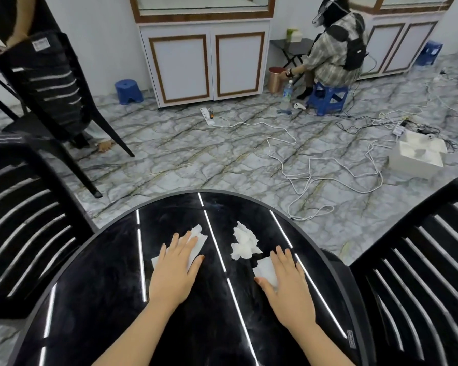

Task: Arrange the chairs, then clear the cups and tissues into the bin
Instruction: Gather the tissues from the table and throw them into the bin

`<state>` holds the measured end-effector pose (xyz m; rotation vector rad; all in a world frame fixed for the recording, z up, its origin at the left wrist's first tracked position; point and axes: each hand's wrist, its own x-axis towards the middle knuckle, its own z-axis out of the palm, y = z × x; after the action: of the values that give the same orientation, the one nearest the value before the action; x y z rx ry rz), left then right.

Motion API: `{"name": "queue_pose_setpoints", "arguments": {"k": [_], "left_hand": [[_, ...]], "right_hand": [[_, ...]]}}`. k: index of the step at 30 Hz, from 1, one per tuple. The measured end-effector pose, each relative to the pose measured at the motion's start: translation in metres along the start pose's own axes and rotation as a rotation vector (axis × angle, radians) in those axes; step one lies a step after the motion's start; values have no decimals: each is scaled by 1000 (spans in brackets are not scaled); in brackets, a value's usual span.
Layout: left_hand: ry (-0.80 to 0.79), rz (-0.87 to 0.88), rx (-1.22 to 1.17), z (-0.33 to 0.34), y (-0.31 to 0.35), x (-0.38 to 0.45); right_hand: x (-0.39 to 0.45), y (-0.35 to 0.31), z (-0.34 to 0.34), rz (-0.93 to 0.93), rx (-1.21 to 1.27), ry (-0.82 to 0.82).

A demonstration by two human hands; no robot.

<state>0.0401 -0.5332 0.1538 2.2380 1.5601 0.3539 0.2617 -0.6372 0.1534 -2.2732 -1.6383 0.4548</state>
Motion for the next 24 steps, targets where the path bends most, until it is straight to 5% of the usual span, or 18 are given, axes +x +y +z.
{"name": "queue_pose_setpoints", "arguments": {"k": [15,24], "left_hand": [[63,-127,-347,10,-2,-72],[373,-318,-552,-44,13,-139]], "right_hand": [[-45,-22,7,-36,433,36],[-69,-98,5,-210,617,-254]]}}
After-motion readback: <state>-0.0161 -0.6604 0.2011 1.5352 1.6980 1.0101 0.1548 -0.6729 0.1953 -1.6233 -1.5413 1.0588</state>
